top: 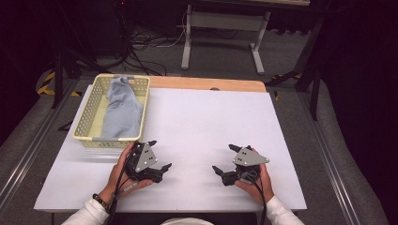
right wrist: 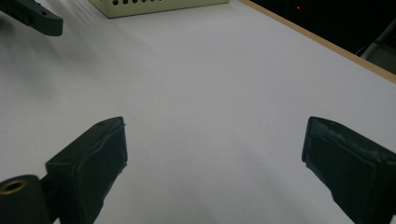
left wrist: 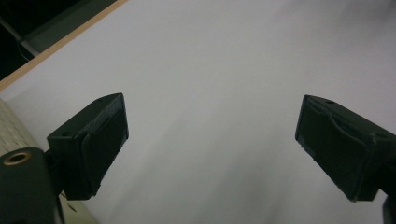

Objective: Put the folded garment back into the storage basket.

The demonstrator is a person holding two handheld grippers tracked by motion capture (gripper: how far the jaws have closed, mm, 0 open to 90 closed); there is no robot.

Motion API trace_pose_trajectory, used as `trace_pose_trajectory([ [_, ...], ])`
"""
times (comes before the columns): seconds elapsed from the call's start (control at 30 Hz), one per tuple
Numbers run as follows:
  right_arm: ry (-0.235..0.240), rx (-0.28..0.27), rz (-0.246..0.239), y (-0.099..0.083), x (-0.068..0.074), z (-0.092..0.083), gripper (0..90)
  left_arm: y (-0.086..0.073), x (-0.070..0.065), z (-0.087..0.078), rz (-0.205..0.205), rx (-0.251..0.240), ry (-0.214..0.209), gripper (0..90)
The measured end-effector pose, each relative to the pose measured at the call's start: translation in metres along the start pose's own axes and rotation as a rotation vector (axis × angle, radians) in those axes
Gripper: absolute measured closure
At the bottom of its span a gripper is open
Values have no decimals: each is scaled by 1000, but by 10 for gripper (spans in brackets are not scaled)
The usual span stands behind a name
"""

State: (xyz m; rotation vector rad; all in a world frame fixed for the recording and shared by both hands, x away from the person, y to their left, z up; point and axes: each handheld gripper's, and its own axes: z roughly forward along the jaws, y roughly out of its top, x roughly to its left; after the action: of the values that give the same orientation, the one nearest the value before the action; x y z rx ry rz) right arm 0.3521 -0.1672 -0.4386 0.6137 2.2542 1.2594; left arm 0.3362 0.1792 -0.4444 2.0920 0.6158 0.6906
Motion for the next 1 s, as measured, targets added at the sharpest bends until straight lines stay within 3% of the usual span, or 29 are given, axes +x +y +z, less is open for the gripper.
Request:
trace_pose_trajectory([
  [0.5, -9, 5, -5, -2, 0, 1, 76, -14, 1, -9, -34, 27, -2, 88],
  [1.0, -5, 4, -3, -1, 0, 2, 76, -16, 1, -10, -46, 21, -10, 66],
])
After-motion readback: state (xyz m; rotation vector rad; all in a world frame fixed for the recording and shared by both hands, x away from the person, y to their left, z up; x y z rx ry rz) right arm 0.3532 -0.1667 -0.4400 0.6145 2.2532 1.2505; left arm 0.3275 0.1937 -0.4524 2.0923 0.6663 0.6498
